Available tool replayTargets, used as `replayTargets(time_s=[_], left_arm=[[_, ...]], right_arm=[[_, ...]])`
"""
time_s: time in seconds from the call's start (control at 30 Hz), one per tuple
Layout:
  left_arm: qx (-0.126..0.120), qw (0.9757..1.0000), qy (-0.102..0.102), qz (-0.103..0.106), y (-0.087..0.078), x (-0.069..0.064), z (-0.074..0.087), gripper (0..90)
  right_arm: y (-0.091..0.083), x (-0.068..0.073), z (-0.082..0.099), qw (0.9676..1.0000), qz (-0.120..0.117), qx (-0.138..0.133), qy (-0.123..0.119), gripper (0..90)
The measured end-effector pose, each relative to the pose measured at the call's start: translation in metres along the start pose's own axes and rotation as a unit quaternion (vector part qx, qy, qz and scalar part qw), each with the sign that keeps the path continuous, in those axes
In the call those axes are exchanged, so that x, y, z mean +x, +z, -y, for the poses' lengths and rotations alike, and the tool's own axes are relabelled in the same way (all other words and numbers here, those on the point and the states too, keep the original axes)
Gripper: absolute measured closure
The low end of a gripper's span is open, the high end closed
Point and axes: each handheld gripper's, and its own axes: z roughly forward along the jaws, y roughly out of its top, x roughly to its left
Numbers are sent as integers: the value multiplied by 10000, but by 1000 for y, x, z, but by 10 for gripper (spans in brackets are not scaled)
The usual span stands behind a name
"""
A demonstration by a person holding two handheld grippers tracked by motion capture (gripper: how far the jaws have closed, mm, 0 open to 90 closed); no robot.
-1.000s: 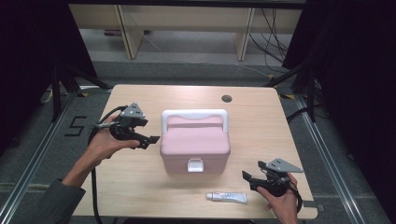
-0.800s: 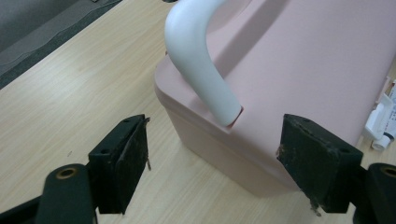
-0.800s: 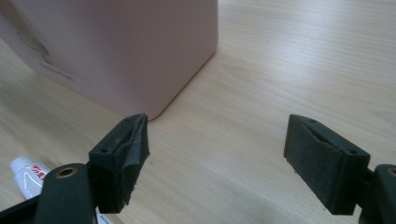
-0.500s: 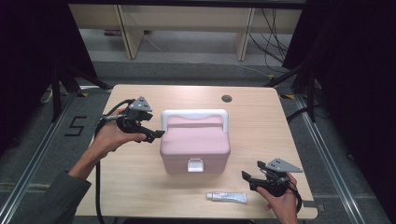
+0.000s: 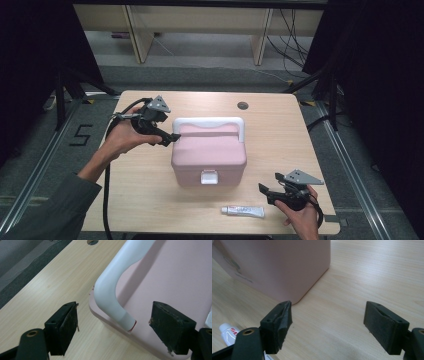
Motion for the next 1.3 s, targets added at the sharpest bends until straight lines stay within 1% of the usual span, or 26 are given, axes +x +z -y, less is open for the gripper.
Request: replayTargets(time_s=[0.03,0.07,0.1,0.2,0.23,0.27,0.33,0.37,0.4,0.43,0.47,0.57,0.63,0.77,0.8,0.83,0.87,0.93,0.97,1.0,1.07,1.13,1.17,1.2,1.23,1.3], left_arm=[[41,10000,46,19,0,0,-1,211],[48,10000,43,4,1,0,-2,210],[63,9999,83,5,1,0,-4,210],[99,9998,137,39,2,1,-7,209],[119,9998,148,5,3,1,-9,209],[140,9997,175,-3,3,2,-10,209],[201,9995,230,11,4,3,-14,209],[206,9995,228,28,5,4,-17,209],[226,9995,236,27,5,5,-19,209],[255,9993,276,21,6,6,-21,209],[271,9992,297,-1,6,7,-23,209],[360,9988,327,-44,8,10,-28,210],[349,9988,341,-24,11,11,-32,210],[394,9981,480,13,16,8,-39,218],[450,9976,514,54,16,8,-40,222],[449,9978,492,59,18,7,-41,225],[543,9967,601,42,18,8,-42,229],[566,9965,611,51,21,7,-44,232],[588,9964,612,61,21,7,-45,234],[591,9962,628,76,23,7,-45,236],[590,9962,641,95,25,6,-47,240],[630,9956,690,114,27,5,-49,250],[651,9952,718,130,28,5,-50,254],[654,9950,738,131,29,4,-51,259],[679,9948,751,134,29,4,-52,262],[713,9943,779,146,30,4,-55,270]], right_arm=[[0,-1,0,10000,45,-38,-46,238],[0,0,0,10000,44,-32,-20,238],[2,1,1,9999,-95,-58,91,238],[-1,0,0,10000,34,-2,-29,238],[0,0,0,10000,35,-31,-22,239],[1,0,1,10000,-51,-58,51,239],[1,1,1,9998,-116,-34,143,239],[-1,0,1,9999,-44,42,89,239],[0,2,2,9997,-26,31,240,239],[0,-2,2,10000,1,23,29,238],[-1,-3,2,10000,46,16,-25,239],[-1,-5,2,10000,22,-10,6,239],[-1,-4,2,10000,-7,-12,11,239],[-1,-4,2,10000,5,17,-40,239],[0,-4,3,10000,-14,-2,5,239],[0,-4,3,10000,-26,9,36,239],[-1,-3,3,9999,-43,35,108,239],[-2,-2,3,9998,-57,71,163,239],[-1,-3,3,9999,-48,49,126,239],[0,-4,3,10000,0,-24,-29,240],[-1,-4,2,10000,18,22,-38,240],[0,-3,2,10000,-31,55,30,240],[0,-4,3,10000,13,34,-44,240],[0,-4,3,10000,33,7,-55,241],[0,-3,3,9999,1,15,99,241],[-1,-1,3,9995,-22,113,297,241]])
